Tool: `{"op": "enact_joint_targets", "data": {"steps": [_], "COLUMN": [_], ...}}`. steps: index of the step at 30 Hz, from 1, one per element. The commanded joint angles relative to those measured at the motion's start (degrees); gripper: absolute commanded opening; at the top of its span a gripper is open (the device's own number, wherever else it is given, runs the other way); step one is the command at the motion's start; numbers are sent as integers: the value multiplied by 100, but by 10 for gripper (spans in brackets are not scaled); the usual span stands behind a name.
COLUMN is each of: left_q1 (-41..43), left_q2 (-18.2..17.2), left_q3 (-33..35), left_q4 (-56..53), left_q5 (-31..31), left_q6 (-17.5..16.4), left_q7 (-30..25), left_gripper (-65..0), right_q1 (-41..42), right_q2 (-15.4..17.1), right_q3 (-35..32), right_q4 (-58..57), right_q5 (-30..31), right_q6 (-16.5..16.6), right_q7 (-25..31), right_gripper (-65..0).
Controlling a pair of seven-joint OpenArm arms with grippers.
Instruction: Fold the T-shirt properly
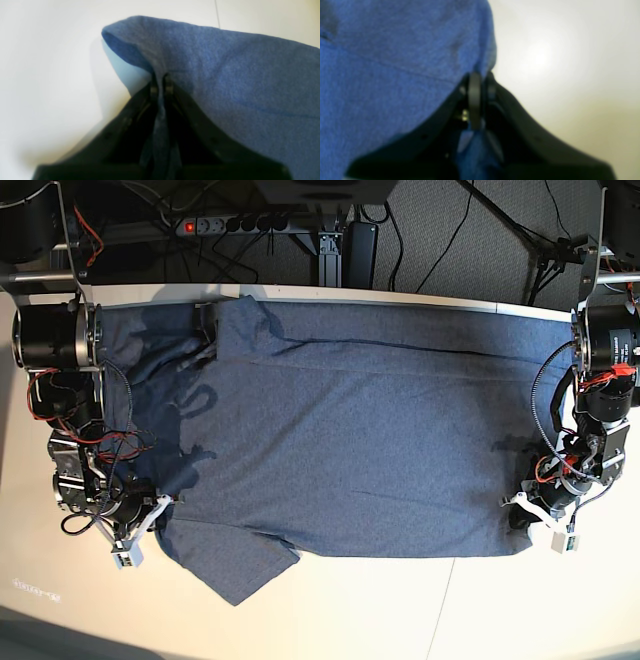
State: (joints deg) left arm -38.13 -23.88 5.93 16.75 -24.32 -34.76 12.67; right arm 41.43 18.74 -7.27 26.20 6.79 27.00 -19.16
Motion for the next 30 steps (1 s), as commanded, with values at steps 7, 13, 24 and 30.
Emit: {"op": "enact_joint_targets", "data": {"steps": [7, 13, 24, 30], "left_q1": [-122, -122, -39, 389], "left_q2": [-367, -651, -758, -1134], "left_q3": [11, 11, 11, 11], "left_q4": [105, 142, 782, 1591], "left_q5": [-20, -470, -1198, -2745], "left_q6": [-524, -524, -524, -524], "left_q7": [133, 308, 1340, 2771], "left_gripper": [-650, -650, -650, -650], "right_q1": [-11, -529, -1539, -2048], "right_q2": [214, 579, 1016, 1342], "right_q3": [-15, -15, -9, 7], "right_q4": [680, 1567, 3180, 3818], "right_q5": [452, 872, 1325, 1576], "right_q6": [94, 177, 199, 201], "right_q7": [-420, -466, -595, -658], "right_gripper": [-650, -650, -650, -650]}}
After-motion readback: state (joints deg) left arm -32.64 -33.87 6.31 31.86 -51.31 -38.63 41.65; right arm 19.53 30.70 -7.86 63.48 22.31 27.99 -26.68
